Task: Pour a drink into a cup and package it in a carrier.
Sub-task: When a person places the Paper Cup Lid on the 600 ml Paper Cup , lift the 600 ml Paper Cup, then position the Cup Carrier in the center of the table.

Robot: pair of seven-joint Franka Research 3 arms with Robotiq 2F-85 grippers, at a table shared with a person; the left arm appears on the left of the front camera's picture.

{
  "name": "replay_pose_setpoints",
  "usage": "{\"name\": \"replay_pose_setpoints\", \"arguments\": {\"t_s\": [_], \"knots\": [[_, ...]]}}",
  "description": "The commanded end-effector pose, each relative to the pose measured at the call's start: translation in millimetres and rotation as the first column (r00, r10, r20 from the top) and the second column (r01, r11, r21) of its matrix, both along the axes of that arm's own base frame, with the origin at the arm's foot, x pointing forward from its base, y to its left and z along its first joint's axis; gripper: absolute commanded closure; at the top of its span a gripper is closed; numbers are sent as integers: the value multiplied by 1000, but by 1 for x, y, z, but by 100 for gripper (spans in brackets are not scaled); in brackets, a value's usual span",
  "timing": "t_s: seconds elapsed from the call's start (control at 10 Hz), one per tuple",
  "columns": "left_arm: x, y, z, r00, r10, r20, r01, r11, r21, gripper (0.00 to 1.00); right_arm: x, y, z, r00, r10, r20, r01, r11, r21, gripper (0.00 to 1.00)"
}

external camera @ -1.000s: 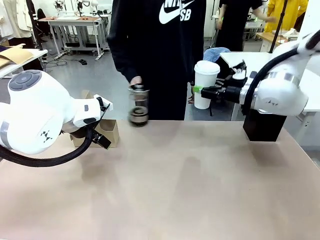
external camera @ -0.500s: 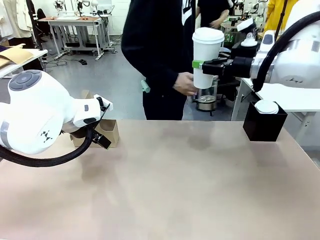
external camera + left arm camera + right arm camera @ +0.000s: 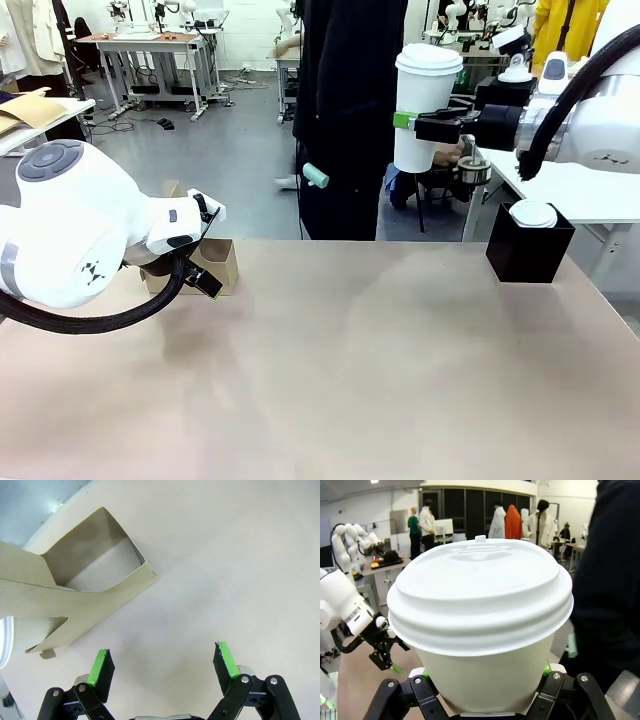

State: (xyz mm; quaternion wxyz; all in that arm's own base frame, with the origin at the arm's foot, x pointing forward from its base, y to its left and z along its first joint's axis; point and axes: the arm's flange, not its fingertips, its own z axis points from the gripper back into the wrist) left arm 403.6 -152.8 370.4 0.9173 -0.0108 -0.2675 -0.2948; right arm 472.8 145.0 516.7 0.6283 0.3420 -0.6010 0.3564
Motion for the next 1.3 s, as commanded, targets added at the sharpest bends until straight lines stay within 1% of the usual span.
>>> {"name": "replay_pose_setpoints", "arguments": {"t_s": [0.0,0.8,0.9,1.0,1.2], "knots": [[0,1,0,1000,1,-1,-1,1000,-3,0,-2,4,4,1000,-2,15,3,1000,-11,19],[0,0,0,1000,0,0,0,1000,0,0,-2,4,4,1000,-2,15,3,1000,-11,19],[-2,4,11,1000,25,5,-25,1000,0,0,-2,4,4,1000,-2,15,3,1000,-11,19],[-2,9,31,998,60,-20,-60,998,-15,0,-2,4,4,1000,-2,15,3,1000,-11,19],[-8,13,72,993,95,-64,-97,994,-40,0,-2,4,4,1000,-2,15,3,1000,-11,19]]}}
